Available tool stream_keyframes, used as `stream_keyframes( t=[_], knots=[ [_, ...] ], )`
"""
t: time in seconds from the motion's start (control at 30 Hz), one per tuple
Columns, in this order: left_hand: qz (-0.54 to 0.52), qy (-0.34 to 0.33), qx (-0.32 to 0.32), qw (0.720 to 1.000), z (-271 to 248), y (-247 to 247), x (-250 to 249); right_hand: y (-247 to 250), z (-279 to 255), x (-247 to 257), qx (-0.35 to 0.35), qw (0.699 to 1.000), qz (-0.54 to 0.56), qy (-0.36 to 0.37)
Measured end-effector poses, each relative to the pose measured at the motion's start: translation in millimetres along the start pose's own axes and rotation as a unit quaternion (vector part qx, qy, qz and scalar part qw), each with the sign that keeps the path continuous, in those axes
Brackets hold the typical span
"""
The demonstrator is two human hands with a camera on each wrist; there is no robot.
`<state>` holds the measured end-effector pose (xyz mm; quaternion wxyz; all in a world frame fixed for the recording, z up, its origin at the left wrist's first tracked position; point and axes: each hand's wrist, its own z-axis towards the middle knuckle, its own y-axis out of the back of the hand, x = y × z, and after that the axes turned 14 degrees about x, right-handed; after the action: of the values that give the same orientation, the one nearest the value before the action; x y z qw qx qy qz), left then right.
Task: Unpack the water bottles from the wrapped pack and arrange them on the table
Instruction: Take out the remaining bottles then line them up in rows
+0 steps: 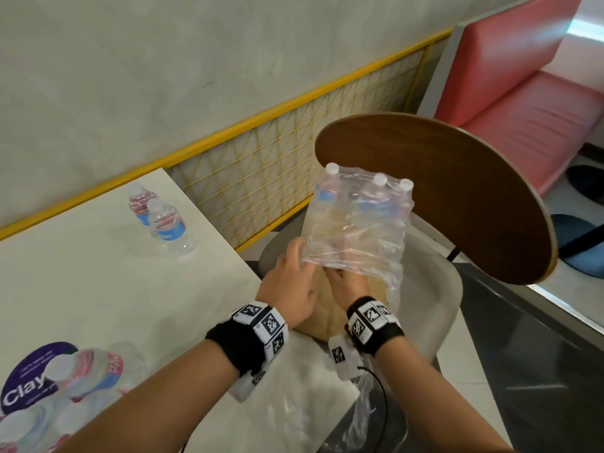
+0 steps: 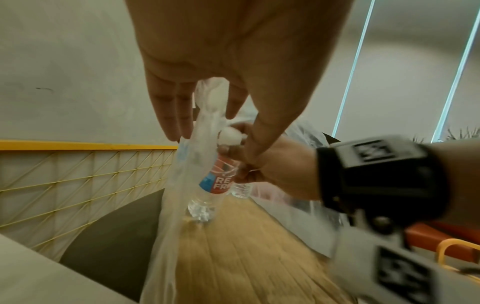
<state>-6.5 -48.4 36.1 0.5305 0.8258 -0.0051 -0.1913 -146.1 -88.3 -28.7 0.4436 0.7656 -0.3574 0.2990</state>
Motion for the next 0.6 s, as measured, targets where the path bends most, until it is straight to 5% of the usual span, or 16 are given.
stream_keyframes(
  t=[0.07,0.13,0.27,0.47,0.6],
  knots=[
    [-0.002,0.007,0.008,1.0,4.0,-1.0,2.7,-5.1,-22.6,4.9,-0.027,0.995,0.032,0.094],
    [-0.016,0.01,0.009,1.0,8.4,-1.5,4.1,-4.6,-30.9,3.6,-0.012,0.996,0.02,0.091],
    [-0.086,-0.01,0.057,0.995,13.1,0.9,3.7,10.2,-41.8,10.1,0.12,0.985,-0.031,0.117],
    [-0.103,0.004,0.072,0.992,16.9,-1.1,-1.1,44.8,-1.5,33.9,0.016,0.995,-0.076,-0.065],
    [-0.093,0.015,0.078,0.992,20.6,-2.0,0.2,62.0,26.8,35.0,0.072,0.957,-0.248,-0.131]
  ],
)
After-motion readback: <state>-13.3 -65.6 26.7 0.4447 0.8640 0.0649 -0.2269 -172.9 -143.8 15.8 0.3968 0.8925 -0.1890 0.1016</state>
